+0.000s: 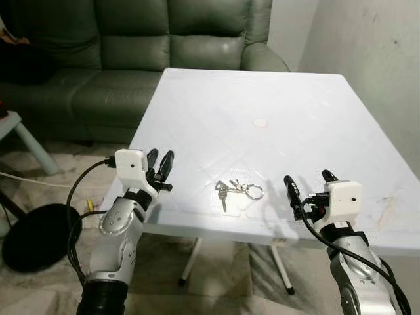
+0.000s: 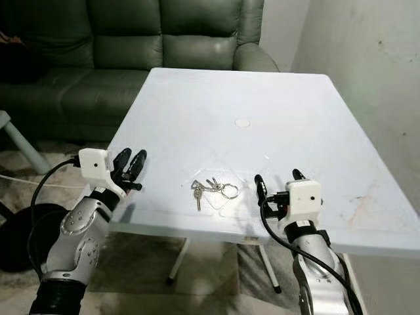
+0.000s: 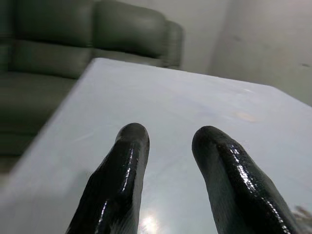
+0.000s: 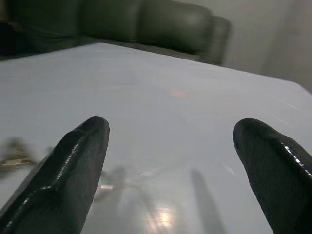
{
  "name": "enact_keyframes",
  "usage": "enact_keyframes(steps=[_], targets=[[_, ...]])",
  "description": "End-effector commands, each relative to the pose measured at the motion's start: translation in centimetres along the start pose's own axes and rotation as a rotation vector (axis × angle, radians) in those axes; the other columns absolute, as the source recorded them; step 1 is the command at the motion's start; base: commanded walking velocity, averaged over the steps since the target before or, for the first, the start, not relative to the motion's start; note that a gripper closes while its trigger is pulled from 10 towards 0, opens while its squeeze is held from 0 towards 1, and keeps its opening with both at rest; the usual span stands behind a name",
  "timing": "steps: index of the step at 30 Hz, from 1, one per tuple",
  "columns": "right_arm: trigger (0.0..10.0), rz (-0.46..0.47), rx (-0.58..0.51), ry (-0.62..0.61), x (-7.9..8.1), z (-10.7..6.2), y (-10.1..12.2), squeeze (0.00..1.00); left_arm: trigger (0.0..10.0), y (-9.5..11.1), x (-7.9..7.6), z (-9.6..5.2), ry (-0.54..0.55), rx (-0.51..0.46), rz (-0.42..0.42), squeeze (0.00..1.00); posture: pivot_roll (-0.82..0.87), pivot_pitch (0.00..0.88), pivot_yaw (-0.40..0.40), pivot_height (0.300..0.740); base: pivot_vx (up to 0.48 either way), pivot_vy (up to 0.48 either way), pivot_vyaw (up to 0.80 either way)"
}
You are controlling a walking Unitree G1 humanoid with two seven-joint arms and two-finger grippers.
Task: Hang keys on a hook
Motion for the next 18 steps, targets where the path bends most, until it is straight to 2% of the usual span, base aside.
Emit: enact_keyframes(steps=[1, 5, 7, 10, 13, 18], targets=[[10.0, -0.004, 0.034, 0.053, 0.2, 0.4, -0.3, 0.0, 10.0, 0.4, 0.0, 0.1, 0.003, 0.004, 0.011, 0.0, 0.07, 0.021, -0.006, 0.74, 0.0, 0.0, 0.0], [10.0, -0.016, 0.06, 0.096, 0.1, 0.8, -0.2, 0.0, 10.0, 0.2, -0.7, 0.1, -0.025, 0.011, 0.022, 0.0, 0.07, 0.025, -0.008, 0.74, 0.0, 0.0, 0.0], [10.0, -0.04, 0.071, 0.119, -0.1, 1.5, 0.1, 0.0, 10.0, -0.5, -1.6, -0.2, -0.058, 0.033, 0.048, 0.0, 0.07, 0.025, -0.01, 0.74, 0.0, 0.0, 0.0], [10.0, -0.053, 0.076, 0.119, -0.5, 2.1, 0.5, 0.0, 10.0, -1.1, -2.2, -0.6, -0.059, 0.048, 0.035, 0.0, 0.08, 0.032, -0.018, 0.74, 0.0, 0.0, 0.0], [10.0, -0.038, 0.08, 0.131, -0.5, 2.7, 0.9, 0.0, 10.0, -1.4, -3.1, -1.1, -0.082, 0.049, 0.046, 0.0, 0.08, 0.041, -0.029, 0.74, 0.0, 0.0, 0.0], [10.0, -0.037, 0.095, 0.148, -0.4, 3.7, 1.2, 0.0, 10.0, -1.5, -3.5, -1.4, -0.081, 0.052, 0.054, 0.0, 0.09, 0.059, -0.045, 0.74, 0.0, 0.0, 0.0]])
Point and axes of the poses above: a point about 5 cm out from each wrist's last joint towards the gripper, its own z axis pointing out of the wrist towards the gripper, its own y axis along the axis of the wrist's last joint, x = y × z, the point moved 3 cm from there along z, pointing out of the wrist towards the gripper, and after that the axes turned 3 degrees about z, right-handed, at the moved point
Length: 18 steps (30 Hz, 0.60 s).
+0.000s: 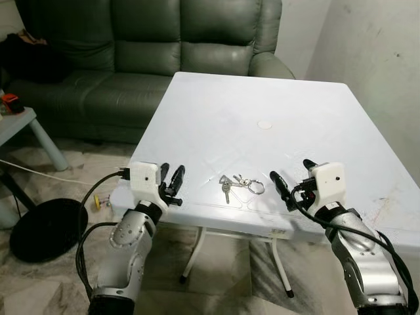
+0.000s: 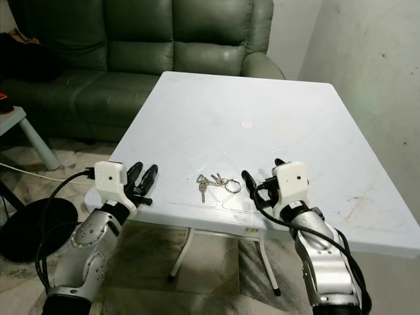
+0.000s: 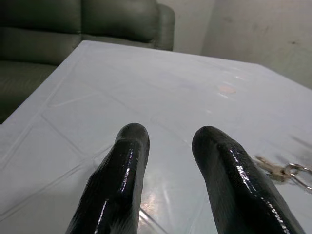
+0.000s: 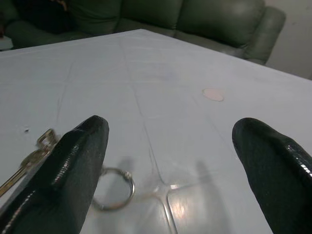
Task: Hang keys on a hook
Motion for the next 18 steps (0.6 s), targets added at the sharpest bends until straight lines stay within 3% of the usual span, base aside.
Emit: enact_keyframes(steps=[1, 12, 18], targets=[[10.0, -0.006, 0.017, 0.016, 0.0, 0.5, 0.2, 0.0, 10.0, 0.3, -0.1, -0.2, 0.007, -0.005, 0.017, 0.0, 0.09, 0.059, -0.045, 0.74, 0.0, 0.0, 0.0], [10.0, -0.059, 0.134, 0.106, 0.5, 2.8, -0.4, 0.0, 10.0, 0.2, -0.8, -1.0, 0.004, 0.006, 0.012, 0.0, 0.11, 0.096, -0.064, 0.74, 0.0, 0.0, 0.0], [10.0, -0.062, 0.196, 0.182, 0.9, 3.0, -1.4, 0.0, 10.0, 0.2, -0.8, -1.4, 0.009, 0.008, 0.007, 0.0, 0.12, 0.106, -0.07, 0.74, 0.0, 0.0, 0.0]])
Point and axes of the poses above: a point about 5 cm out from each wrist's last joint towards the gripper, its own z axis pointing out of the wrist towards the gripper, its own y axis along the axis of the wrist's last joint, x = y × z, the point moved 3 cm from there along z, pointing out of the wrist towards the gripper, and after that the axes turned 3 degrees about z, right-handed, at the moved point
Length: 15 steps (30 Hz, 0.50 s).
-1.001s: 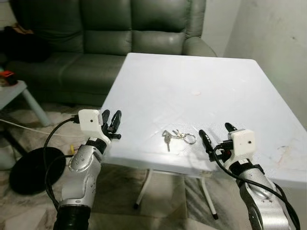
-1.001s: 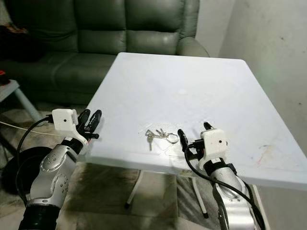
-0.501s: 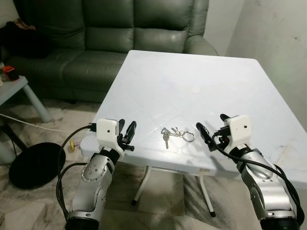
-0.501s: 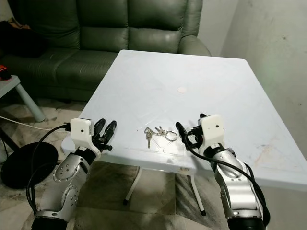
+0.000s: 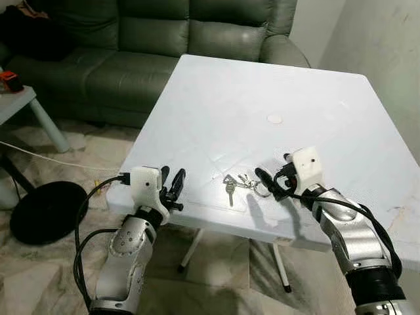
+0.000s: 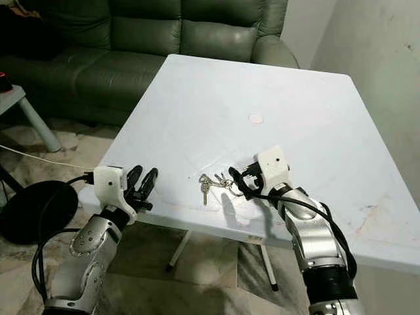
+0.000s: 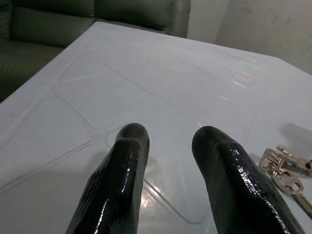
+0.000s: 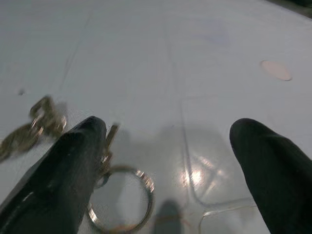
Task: Hang keys on a hook
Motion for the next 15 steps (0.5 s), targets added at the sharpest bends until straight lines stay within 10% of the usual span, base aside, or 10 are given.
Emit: enact_keyframes(steps=[1, 7, 14, 15], targets=[[10.0, -0.016, 0.036, 0.033, -0.1, 0.1, -0.4, 0.0, 10.0, 0.2, -0.3, -0.2, -0.005, 0.002, 0.006, 0.0, 0.12, 0.108, -0.072, 0.74, 0.0, 0.0, 0.0], [8.4, -0.032, 0.071, 0.09, 0.3, 0.3, -1.2, 0.0, 10.0, 0.1, -0.3, -0.5, 0.002, 0.008, 0.002, 0.0, 0.12, 0.113, -0.076, 0.74, 0.0, 0.0, 0.0], [8.7, -0.005, 0.057, 0.13, 1.1, 0.6, -1.1, 0.0, 10.0, 0.2, -0.3, -0.7, 0.011, 0.01, -0.006, 0.0, 0.13, 0.118, -0.078, 0.74, 0.0, 0.0, 0.0], [6.1, -0.001, 0.053, 0.14, 1.3, 0.7, -1.1, 0.0, 10.0, 0.2, -0.3, -0.7, 0.011, 0.011, -0.006, 0.0, 0.13, 0.118, -0.078, 0.74, 0.0, 0.0, 0.0]])
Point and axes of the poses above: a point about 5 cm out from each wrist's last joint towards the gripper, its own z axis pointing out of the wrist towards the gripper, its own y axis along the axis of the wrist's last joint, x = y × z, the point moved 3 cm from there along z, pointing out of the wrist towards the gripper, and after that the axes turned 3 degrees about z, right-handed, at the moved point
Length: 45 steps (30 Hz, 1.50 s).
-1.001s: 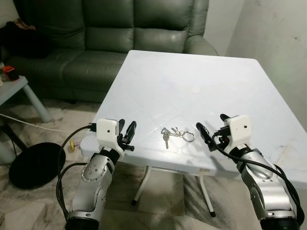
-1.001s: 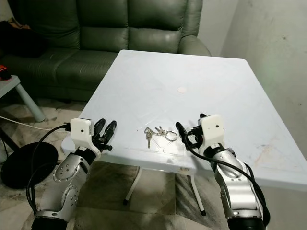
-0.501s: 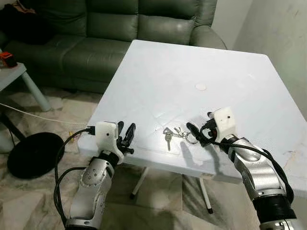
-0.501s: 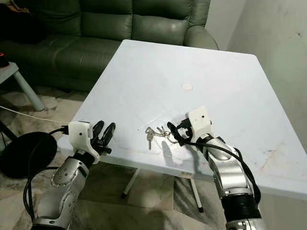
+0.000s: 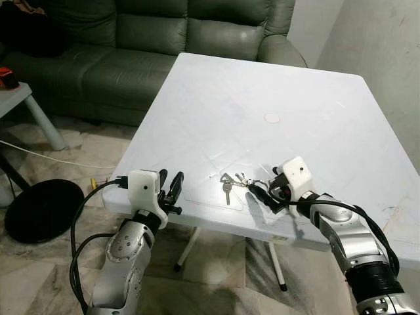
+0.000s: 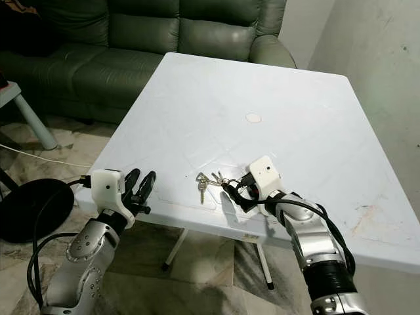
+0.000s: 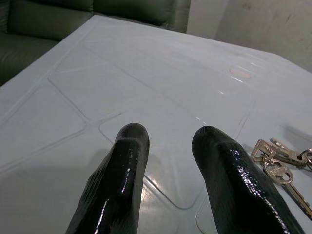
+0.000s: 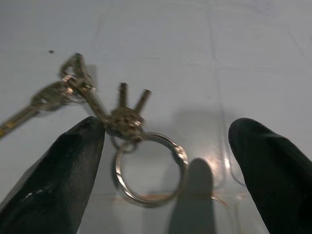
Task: Hang keys on a hook
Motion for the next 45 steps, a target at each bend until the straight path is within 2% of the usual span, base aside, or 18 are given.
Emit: enact_keyframes(steps=[1, 2, 3, 5, 9, 10, 11, 18, 19, 22, 23, 24, 25, 39, 40, 41, 42, 45], targets=[[4.5, -0.005, -0.02, 0.022, 0.3, 0.3, 0.5, 0.0, 10.0, 0.3, -0.1, -0.2, 0.006, -0.005, 0.001, 0.0, 0.13, 0.119, -0.079, 0.74, 0.0, 0.0, 0.0], [2.4, -0.002, -0.031, 0.028, 0.5, 0.3, 0.6, 0.0, 10.0, 0.3, -0.1, -0.2, 0.007, -0.005, 0.0, 0.0, 0.13, 0.119, -0.079, 0.74, 0.0, 0.0, 0.0], [2.4, -0.001, -0.035, 0.029, 0.6, 0.4, 0.7, 0.0, 10.0, 0.3, -0.1, -0.2, 0.007, -0.005, 0.0, 0.0, 0.13, 0.119, -0.079, 0.74, 0.0, 0.0, 0.0], [0.0, 0.025, -0.072, 0.043, 0.9, 0.4, 1.1, 0.0, 10.0, 0.3, -0.1, -0.2, 0.008, -0.004, 0.001, 0.0, 0.13, 0.12, -0.079, 0.74, 0.0, 0.0, 0.0], [0.0, 0.017, -0.035, 0.049, 1.1, 0.9, 0.7, 0.0, 10.0, 0.3, 0.0, -0.3, 0.011, -0.003, 0.001, 0.0, 0.14, 0.12, -0.08, 0.74, 0.0, 0.0, 0.0], [0.5, 0.012, -0.043, 0.053, 1.2, 0.9, 0.8, 0.0, 10.0, 0.4, 0.0, -0.3, 0.012, -0.003, -0.001, 0.0, 0.14, 0.12, -0.08, 0.74, 0.0, 0.0, 0.0], [0.0, 0.017, -0.052, 0.062, 1.4, 0.9, 1.0, 0.0, 10.0, 0.4, 0.0, -0.3, 0.013, -0.003, 0.0, 0.0, 0.14, 0.12, -0.082, 0.74, 0.0, 0.0, 0.0], [0.0, 0.012, -0.047, 0.08, 1.9, 1.2, 1.0, 0.0, 10.0, 0.4, 0.0, -0.3, 0.019, -0.003, -0.002, 0.0, 0.14, 0.121, -0.087, 0.74, 0.0, 0.0, 0.0], [0.3, 0.011, -0.042, 0.079, 1.9, 1.3, 0.9, 0.0, 10.0, 0.4, 0.0, -0.4, 0.021, -0.003, -0.003, 0.0, 0.14, 0.121, -0.089, 0.74, 0.0, 0.0, 0.0], [0.0, 0.013, -0.038, 0.088, 2.2, 1.4, 0.9, 0.0, 10.0, 0.4, 0.1, -0.4, 0.025, -0.003, -0.004, 0.0, 0.15, 0.122, -0.091, 0.74, 0.0, 0.0, 0.0], [0.6, 0.012, -0.034, 0.087, 2.3, 1.5, 0.9, 0.0, 10.0, 0.4, 0.1, -0.5, 0.026, -0.003, -0.004, 0.0, 0.15, 0.122, -0.091, 0.74, 0.0, 0.0, 0.0], [0.6, 0.011, -0.03, 0.085, 2.3, 1.6, 0.8, 0.0, 10.0, 0.4, 0.1, -0.5, 0.027, -0.003, -0.005, 0.0, 0.15, 0.122, -0.091, 0.74, 0.0, 0.0, 0.0], [0.0, 0.011, -0.028, 0.086, 2.3, 1.6, 0.8, 0.0, 10.0, 0.4, 0.1, -0.5, 0.027, -0.003, -0.004, 0.0, 0.15, 0.123, -0.093, 0.74, 0.0, 0.0, 0.0], [0.0, -0.017, 0.005, 0.071, 2.5, 2.3, 0.7, 0.0, 10.0, 0.4, 0.1, -0.5, 0.036, -0.005, -0.014, 0.0, 0.15, 0.126, -0.102, 0.74, 0.0, 0.0, 0.0], [0.6, -0.026, 0.004, 0.061, 2.3, 2.3, 0.8, 0.0, 10.0, 0.4, 0.1, -0.5, 0.038, -0.005, -0.015, 0.0, 0.15, 0.126, -0.102, 0.74, 0.0, 0.0, 0.0], [0.6, -0.028, 0.004, 0.058, 2.3, 2.4, 0.8, 0.0, 10.0, 0.4, 0.1, -0.5, 0.038, -0.005, -0.016, 0.0, 0.15, 0.126, -0.102, 0.74, 0.0, 0.0, 0.0], [0.0, -0.032, 0.003, 0.054, 2.3, 2.4, 0.8, 0.0, 10.0, 0.4, 0.1, -0.5, 0.038, -0.004, -0.016, 0.0, 0.15, 0.126, -0.103, 0.74, 0.0, 0.0, 0.0], [0.0, -0.043, 0.005, 0.042, 2.1, 2.5, 0.8, 0.0, 10.0, 0.4, 0.1, -0.6, 0.04, -0.004, -0.017, 0.0, 0.16, 0.126, -0.103, 0.74, 0.0, 0.0, 0.0]])
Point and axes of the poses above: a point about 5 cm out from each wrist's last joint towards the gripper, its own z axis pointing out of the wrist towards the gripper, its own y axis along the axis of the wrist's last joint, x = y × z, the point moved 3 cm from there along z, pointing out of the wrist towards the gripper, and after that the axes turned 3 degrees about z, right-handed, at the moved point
